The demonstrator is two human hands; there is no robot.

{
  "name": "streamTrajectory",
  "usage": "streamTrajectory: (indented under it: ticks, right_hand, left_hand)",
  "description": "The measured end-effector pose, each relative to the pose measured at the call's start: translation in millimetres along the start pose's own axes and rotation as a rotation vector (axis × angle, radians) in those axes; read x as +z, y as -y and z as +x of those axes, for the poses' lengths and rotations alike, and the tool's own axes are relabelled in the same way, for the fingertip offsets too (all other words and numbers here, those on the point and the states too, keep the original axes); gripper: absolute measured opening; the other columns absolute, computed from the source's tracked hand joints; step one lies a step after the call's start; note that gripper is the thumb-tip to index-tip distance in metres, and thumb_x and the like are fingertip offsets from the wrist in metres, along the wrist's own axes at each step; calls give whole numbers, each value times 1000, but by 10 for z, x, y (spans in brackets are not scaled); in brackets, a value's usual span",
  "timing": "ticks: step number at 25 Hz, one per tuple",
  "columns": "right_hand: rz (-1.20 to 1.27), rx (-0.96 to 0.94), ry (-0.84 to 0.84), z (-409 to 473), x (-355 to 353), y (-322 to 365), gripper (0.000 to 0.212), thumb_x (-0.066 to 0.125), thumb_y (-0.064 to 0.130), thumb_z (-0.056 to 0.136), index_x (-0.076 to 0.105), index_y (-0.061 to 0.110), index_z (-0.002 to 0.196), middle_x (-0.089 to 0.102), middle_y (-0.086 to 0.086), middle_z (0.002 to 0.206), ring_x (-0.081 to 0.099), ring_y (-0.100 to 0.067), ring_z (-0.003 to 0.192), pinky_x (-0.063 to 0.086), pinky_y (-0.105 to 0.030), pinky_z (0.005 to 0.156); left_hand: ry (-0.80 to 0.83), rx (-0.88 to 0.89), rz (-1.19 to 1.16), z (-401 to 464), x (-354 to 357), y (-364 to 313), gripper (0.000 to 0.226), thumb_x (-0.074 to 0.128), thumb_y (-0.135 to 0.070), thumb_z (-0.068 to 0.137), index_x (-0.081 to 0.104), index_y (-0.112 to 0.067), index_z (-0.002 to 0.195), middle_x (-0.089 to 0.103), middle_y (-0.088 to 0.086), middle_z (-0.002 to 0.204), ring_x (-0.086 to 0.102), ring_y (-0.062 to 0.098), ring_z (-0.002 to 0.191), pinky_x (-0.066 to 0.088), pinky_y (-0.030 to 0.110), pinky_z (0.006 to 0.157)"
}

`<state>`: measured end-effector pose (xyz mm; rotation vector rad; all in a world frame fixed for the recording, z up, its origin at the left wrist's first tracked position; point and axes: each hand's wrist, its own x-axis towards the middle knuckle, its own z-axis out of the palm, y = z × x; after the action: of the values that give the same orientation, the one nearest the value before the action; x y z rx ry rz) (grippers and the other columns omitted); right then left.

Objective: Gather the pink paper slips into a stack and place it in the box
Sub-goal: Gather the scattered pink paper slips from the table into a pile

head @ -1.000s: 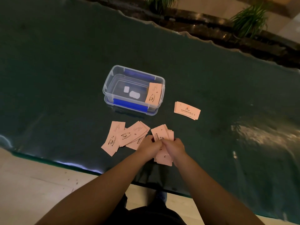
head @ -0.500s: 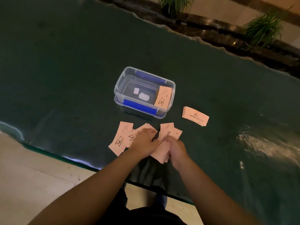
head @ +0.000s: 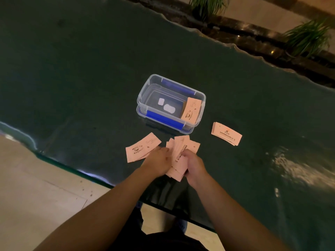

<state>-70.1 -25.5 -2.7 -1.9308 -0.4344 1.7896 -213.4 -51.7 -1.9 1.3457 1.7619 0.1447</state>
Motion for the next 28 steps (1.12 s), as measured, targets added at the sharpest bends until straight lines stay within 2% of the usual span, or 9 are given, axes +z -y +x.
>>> streamTrajectory:
  ticks: [3, 6, 9, 11, 15, 18, 22, 25, 28]
  right_hand:
    - [-131, -19, -14, 26, 81, 36, 33, 63, 22, 99, 68, 19, 130, 78, -10, 111, 75, -32, 98, 61, -52, 93]
    - [-201, 6, -24, 43, 143, 71, 47, 71, 26, 93, 61, 19, 138, 77, -10, 118, 76, -32, 99, 62, -49, 84]
    - [-233, 55, -36, 36, 178, 103, 53, 75, 30, 91, 57, 22, 140, 74, -8, 117, 74, -30, 98, 60, -47, 74]
    - [-246, 65, -36, 23, 192, 114, 54, 76, 31, 91, 55, 24, 140, 73, -7, 115, 73, -29, 96, 58, -45, 69]
    - [-290, 72, -54, 57, 224, 105, 54, 78, 35, 90, 56, 27, 138, 74, -7, 111, 75, -29, 95, 62, -49, 78]
    - [-325, 77, -74, 44, 264, 124, 52, 78, 38, 89, 56, 28, 136, 74, -6, 107, 76, -27, 89, 60, -42, 66]
    - [-361, 67, -90, 27, 298, 127, 52, 79, 37, 89, 56, 25, 134, 73, -5, 105, 74, -25, 87, 57, -40, 63]
    - [-359, 42, -58, -13, 357, 122, 54, 78, 33, 92, 54, 24, 139, 71, -3, 103, 73, -21, 84, 54, -37, 57]
    - [-388, 38, -41, -42, 407, 140, 53, 76, 32, 94, 53, 23, 141, 69, -2, 105, 70, -20, 84, 52, -36, 58]
  left_hand:
    - [-9, -37, -106, -15, -14, -13, 46, 39, -38, 109, 53, -21, 150, 59, 5, 144, 60, 19, 122, 45, 31, 92]
    - [-28, -12, -131, -22, -101, 45, 43, 47, -34, 108, 56, -23, 148, 62, 3, 143, 62, 19, 122, 51, 32, 97]
    - [-192, 37, 40, -8, -277, 218, 48, 63, -22, 98, 57, -24, 146, 56, 2, 149, 51, 21, 133, 44, 36, 108]
    - [-249, -12, 215, 15, -393, 359, 68, 73, -28, 90, 48, -24, 153, 47, 3, 154, 40, 26, 141, 39, 44, 114]
    - [-164, -116, 386, 84, -460, 539, 91, 80, -40, 81, 35, -23, 158, 42, 6, 153, 39, 30, 141, 41, 50, 112]
    - [-166, -140, 402, 132, -419, 570, 91, 80, -43, 79, 38, -23, 157, 46, 8, 148, 44, 29, 137, 44, 49, 110]
    - [-143, -258, 344, 162, -427, 587, 95, 86, -49, 73, 41, -20, 150, 52, 10, 141, 51, 30, 130, 50, 47, 105]
    - [-105, -299, 167, 158, -448, 632, 78, 83, -43, 81, 45, -16, 144, 58, 11, 139, 59, 30, 125, 55, 43, 96]
    - [-85, -302, -31, 116, -475, 642, 47, 57, -39, 102, 51, -11, 140, 61, 14, 139, 62, 29, 119, 51, 40, 91]
